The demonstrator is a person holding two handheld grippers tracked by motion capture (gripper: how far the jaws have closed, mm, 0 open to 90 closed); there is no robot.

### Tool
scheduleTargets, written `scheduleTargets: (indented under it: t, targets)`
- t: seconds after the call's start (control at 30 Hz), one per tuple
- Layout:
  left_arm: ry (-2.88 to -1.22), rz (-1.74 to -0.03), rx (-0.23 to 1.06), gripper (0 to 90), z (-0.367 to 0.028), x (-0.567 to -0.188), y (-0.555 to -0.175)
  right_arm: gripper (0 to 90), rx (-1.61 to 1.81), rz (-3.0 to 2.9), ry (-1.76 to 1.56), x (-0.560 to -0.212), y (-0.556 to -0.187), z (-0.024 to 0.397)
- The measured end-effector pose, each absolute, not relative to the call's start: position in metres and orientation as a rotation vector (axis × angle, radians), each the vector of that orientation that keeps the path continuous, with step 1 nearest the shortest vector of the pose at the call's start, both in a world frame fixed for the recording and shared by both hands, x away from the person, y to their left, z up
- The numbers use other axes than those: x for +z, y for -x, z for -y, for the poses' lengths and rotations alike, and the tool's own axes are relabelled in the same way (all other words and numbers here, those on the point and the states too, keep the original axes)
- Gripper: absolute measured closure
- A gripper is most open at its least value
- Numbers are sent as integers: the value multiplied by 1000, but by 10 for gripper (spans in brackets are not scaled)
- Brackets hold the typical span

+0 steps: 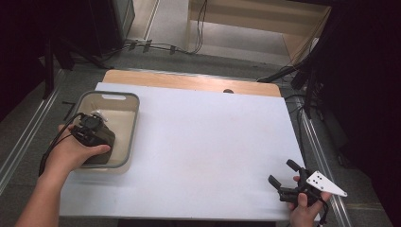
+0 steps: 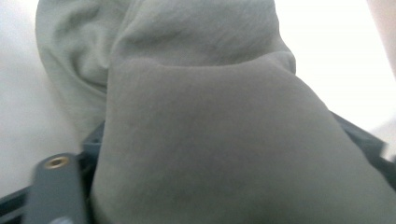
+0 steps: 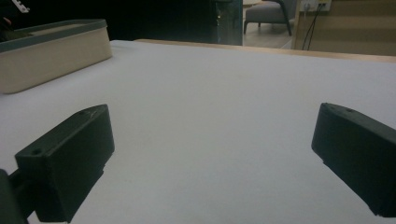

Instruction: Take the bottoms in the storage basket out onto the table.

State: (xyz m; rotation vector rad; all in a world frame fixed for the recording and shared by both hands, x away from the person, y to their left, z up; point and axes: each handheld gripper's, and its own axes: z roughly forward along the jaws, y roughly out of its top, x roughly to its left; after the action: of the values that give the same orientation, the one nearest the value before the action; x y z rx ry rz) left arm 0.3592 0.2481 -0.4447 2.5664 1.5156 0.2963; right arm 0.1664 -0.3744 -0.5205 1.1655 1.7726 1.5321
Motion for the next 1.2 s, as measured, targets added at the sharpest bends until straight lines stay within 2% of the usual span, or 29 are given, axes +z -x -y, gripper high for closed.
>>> scheduleTargets:
  t: [0.03,0.17,0.43,0.63,0.83,0.9,1.2]
  targets:
    - [-2565,-1502,301,262,-248,-444,-358,0,1531,-1773,-1165,-520,-166,374]
    - [-2544,-1466,327,365,-248,-440,-356,0,1530,-1771,-1168,-520,-166,374]
    - [-2453,-1440,377,485,-254,-432,-351,0,1526,-1769,-1170,-520,-167,374]
    - [-2368,-1407,404,517,-257,-422,-347,0,1527,-1769,-1169,-520,-167,374]
    - [-2297,-1352,411,517,-258,-410,-344,0,1522,-1766,-1168,-521,-167,374]
    - [-2257,-1338,449,517,-258,-404,-343,0,1520,-1766,-1169,-521,-167,374]
    - [-2110,-1343,506,515,-262,-391,-339,0,1523,-1765,-1168,-521,-167,374]
